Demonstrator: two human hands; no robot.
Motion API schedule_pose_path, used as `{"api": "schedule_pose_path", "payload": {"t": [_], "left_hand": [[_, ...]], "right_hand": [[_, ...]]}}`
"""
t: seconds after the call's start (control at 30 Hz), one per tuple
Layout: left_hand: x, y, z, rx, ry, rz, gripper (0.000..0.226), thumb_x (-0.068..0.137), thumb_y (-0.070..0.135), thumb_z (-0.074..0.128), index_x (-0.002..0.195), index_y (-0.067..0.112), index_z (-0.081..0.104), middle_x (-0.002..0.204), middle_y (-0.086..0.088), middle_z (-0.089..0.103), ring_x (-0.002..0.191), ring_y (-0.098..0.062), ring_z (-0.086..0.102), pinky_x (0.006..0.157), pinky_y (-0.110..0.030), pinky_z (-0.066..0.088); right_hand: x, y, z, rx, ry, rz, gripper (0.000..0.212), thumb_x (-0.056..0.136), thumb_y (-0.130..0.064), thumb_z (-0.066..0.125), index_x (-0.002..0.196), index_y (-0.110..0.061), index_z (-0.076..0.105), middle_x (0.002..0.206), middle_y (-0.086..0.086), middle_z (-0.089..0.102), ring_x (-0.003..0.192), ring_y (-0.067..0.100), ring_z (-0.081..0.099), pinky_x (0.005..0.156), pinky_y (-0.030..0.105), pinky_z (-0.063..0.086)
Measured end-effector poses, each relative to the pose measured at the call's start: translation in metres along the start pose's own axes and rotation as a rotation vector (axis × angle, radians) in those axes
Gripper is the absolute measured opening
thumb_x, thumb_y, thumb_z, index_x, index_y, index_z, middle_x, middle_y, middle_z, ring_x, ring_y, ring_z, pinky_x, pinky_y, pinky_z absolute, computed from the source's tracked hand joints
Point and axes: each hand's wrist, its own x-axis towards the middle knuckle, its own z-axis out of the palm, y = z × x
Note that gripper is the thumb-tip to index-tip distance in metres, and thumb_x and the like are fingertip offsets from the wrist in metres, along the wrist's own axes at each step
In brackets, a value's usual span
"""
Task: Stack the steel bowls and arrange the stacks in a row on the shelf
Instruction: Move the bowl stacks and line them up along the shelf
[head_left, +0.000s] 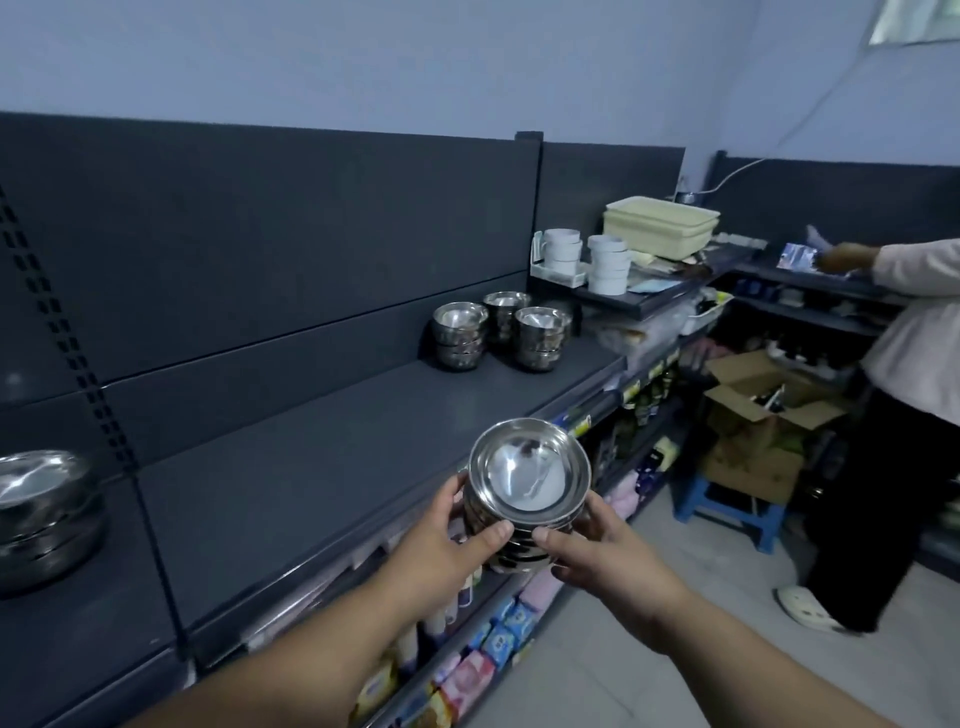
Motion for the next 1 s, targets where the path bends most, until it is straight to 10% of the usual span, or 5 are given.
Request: {"api": "schedule_pose_path", "payload": {"t": [0.2,0.53,0.7,1.0], "left_hand": [[0.119,0.004,-0.002,-0.028,-0.009,0.029,0.076,0.077,0.046,0.074,0.140,0.038,0.033,0.125,0.020,0.057,0.119,0.004,0.051,0.106,-0.026,0.040],[0.272,0.003,-0.033,-0.047,0.024,-0.057,0.102,0.058,0.070,0.072,0.144,0.047,0.021,0.132,0.021,0.040,0.129,0.000,0.034,0.110,-0.040,0.039],[0.315,-0.016,-0.029,-0.080,0.131,-0.105,0.070,0.073,0.048,0.076,0.124,0.056,0.029,0.117,0.030,0.047,0.117,0.007,0.044,0.105,-0.028,0.039],[0.341,-0.031,-0.002,-0.014,0.445,-0.186,0.080,0.069,0.049,0.079,0.135,0.042,0.035,0.124,0.026,0.055,0.116,0.011,0.049,0.088,-0.007,0.038]], "right_hand": [[0.103,-0.019,-0.042,-0.018,0.042,-0.005,0.087,0.052,-0.046,0.093,0.129,-0.042,0.052,0.132,-0.002,0.062,0.116,0.018,0.063,0.084,0.033,0.052],[0.263,-0.055,-0.071,-0.049,-0.022,0.028,0.082,0.061,-0.044,0.088,0.132,-0.044,0.047,0.138,-0.013,0.054,0.119,0.012,0.060,0.098,0.039,0.050],[0.328,-0.051,-0.089,-0.070,-0.126,0.055,0.086,0.057,-0.043,0.092,0.131,-0.045,0.049,0.132,-0.015,0.059,0.121,0.010,0.059,0.104,0.039,0.049],[0.402,-0.048,-0.114,-0.112,-0.411,0.084,0.066,0.069,-0.013,0.086,0.125,-0.032,0.056,0.114,-0.005,0.073,0.110,0.015,0.066,0.091,0.029,0.054]]}}
